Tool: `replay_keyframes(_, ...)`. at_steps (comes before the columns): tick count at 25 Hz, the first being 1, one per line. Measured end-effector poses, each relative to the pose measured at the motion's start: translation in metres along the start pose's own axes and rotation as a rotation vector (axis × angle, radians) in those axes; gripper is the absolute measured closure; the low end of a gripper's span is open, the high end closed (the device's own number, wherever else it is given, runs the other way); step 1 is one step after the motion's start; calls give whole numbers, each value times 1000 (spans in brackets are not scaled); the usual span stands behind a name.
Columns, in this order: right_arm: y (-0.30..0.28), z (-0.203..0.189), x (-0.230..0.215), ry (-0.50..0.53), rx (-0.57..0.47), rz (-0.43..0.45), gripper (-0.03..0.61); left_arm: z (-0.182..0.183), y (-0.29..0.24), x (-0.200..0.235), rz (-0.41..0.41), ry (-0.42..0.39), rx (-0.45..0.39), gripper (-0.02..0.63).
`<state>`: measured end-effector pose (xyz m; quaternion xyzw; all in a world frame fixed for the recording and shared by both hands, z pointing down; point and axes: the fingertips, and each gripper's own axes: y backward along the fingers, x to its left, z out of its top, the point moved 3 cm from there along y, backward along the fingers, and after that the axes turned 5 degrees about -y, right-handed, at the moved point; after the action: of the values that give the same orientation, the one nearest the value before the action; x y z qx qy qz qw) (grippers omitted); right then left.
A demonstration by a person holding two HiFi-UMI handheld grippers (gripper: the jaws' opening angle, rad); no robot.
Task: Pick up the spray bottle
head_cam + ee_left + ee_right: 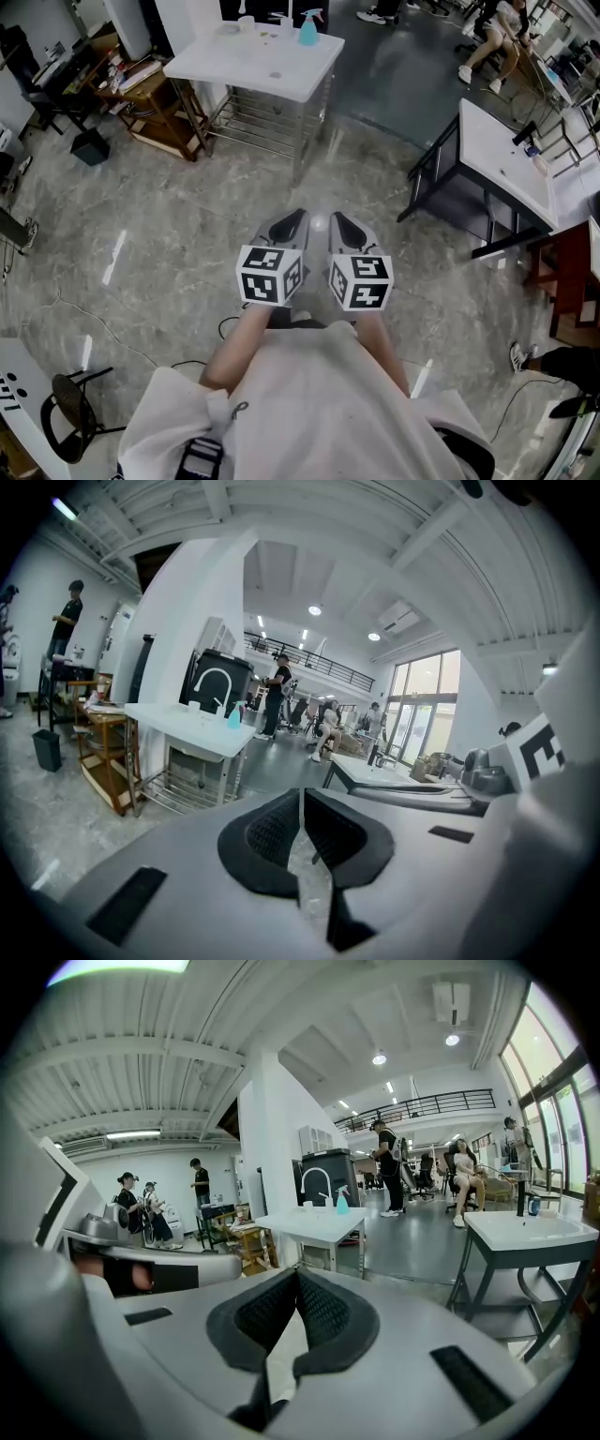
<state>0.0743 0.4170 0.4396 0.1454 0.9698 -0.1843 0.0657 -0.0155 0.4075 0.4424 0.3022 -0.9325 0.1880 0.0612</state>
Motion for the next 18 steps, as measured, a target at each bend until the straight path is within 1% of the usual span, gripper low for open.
replay_keyframes(3,-7,2,3,4,-6,4,551,0,-3,8,4,3,0,578)
replay_keyframes(7,-14,9,4,17,-10,7,551,9,-7,16,13,10,-17,578)
replay_keyframes(11,-28,15,8,7,-8,11,551,13,-11,29,14,22,-14,578)
replay_keyframes(14,-40,24,13,15,-13,20,551,15,-16,43,12,35,-8,578)
replay_keyframes(18,-61,38,8,21,-21,7,551,25,-32,57,10,42,-9,578)
